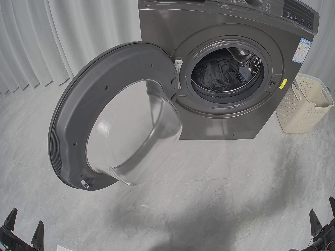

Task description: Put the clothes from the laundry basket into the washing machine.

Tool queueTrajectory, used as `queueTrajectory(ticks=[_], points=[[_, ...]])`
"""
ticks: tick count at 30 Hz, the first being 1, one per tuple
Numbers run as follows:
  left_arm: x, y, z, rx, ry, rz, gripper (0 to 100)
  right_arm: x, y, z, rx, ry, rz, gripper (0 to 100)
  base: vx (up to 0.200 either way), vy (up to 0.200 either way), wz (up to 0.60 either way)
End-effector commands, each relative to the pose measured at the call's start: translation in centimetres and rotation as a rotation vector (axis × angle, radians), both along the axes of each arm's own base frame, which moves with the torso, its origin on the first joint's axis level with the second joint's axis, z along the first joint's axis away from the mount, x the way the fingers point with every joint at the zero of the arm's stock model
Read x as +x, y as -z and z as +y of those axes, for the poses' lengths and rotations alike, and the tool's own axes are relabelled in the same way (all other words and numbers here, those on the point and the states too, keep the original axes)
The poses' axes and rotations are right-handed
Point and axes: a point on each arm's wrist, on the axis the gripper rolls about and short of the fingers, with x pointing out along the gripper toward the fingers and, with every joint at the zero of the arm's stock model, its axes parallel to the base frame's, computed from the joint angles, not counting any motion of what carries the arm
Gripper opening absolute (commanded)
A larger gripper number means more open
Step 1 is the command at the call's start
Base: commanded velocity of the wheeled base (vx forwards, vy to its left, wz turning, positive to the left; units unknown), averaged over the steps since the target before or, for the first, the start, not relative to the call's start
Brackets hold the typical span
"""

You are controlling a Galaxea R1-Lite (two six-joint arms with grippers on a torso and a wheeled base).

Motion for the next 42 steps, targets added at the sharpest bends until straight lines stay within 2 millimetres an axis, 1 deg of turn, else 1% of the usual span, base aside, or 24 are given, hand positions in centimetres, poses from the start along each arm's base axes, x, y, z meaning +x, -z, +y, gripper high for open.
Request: queueTrajectory(ticks=[1,13,14,15,16,17,18,19,20,21,23,27,31,33,35,36,41,42], points=[[0.0,0.5,0.0,0.001,0.0,0.007,100,0.0,0.5,0.0,0.001,-0.001,0.002,100,0.0,0.0,0.0],[0.0,0.4,0.0,0.018,-0.002,-0.002,100,0.0,0.5,0.0,0.002,-0.001,0.002,100,0.0,0.0,0.0],[-0.1,0.0,0.0,0.012,-0.014,-0.024,100,0.0,0.5,0.0,0.001,-0.001,0.001,100,0.0,0.0,0.0],[-0.2,-0.4,0.0,0.007,-0.015,-0.044,100,0.0,0.5,0.0,0.001,-0.001,0.002,100,0.0,0.0,0.0],[-0.7,-3.1,0.0,-0.009,-0.01,-0.128,100,0.0,0.5,0.0,0.002,-0.001,0.004,100,0.0,0.0,0.0],[-0.9,-4.4,-0.1,-0.013,-0.007,-0.153,100,0.0,0.5,0.0,0.001,-0.001,0.001,100,0.0,0.0,0.0],[-1.0,-6.9,-0.1,-0.016,0.018,-0.176,100,0.0,0.5,0.0,0.001,-0.001,0.002,100,0.0,0.0,0.0],[-0.9,-7.3,-0.1,-0.016,0.026,-0.174,100,0.0,0.5,0.0,0.001,-0.001,0.002,100,0.0,0.0,0.0],[0.0,-8.8,-0.1,-0.013,0.067,-0.125,100,0.0,0.5,0.0,0.002,0.0,0.004,100,0.0,0.0,0.0],[0.3,-9.2,-0.2,-0.013,0.087,-0.111,100,0.0,0.5,0.0,0.002,-0.001,0.004,100,0.0,0.0,0.0],[2.8,-10.5,-0.4,-0.017,0.189,0.002,100,0.0,0.5,0.0,0.002,-0.001,0.002,100,0.0,0.0,0.0],[6.1,-12.0,-0.7,-0.038,0.304,0.092,100,0.0,0.5,0.0,0.001,-0.001,0.004,100,0.0,0.0,0.0],[8.9,-13.5,-1.0,-0.07,0.419,0.1,100,0.0,0.5,0.0,0.001,-0.001,0.001,100,0.0,0.0,0.0],[9.6,-13.9,-1.1,-0.075,0.451,0.103,100,0.0,0.5,0.0,0.001,-0.001,0.001,100,0.0,0.0,0.0],[11.6,-14.6,-1.5,-0.08,0.495,0.127,100,0.0,0.5,0.0,-0.001,-0.001,0.002,100,0.0,0.0,0.0],[11.9,-14.7,-1.6,-0.081,0.504,0.132,100,0.0,0.5,0.0,-0.001,-0.001,0.002,100,0.0,0.0,0.0],[15.3,-15.1,-2.8,-0.081,0.576,0.155,100,0.0,0.5,0.0,0.001,-0.001,0.002,100,0.0,0.0,0.0],[15.5,-15.1,-2.8,-0.08,0.579,0.155,100,0.0,0.5,0.0,0.001,-0.001,0.002,100,0.0,0.0,0.0]])
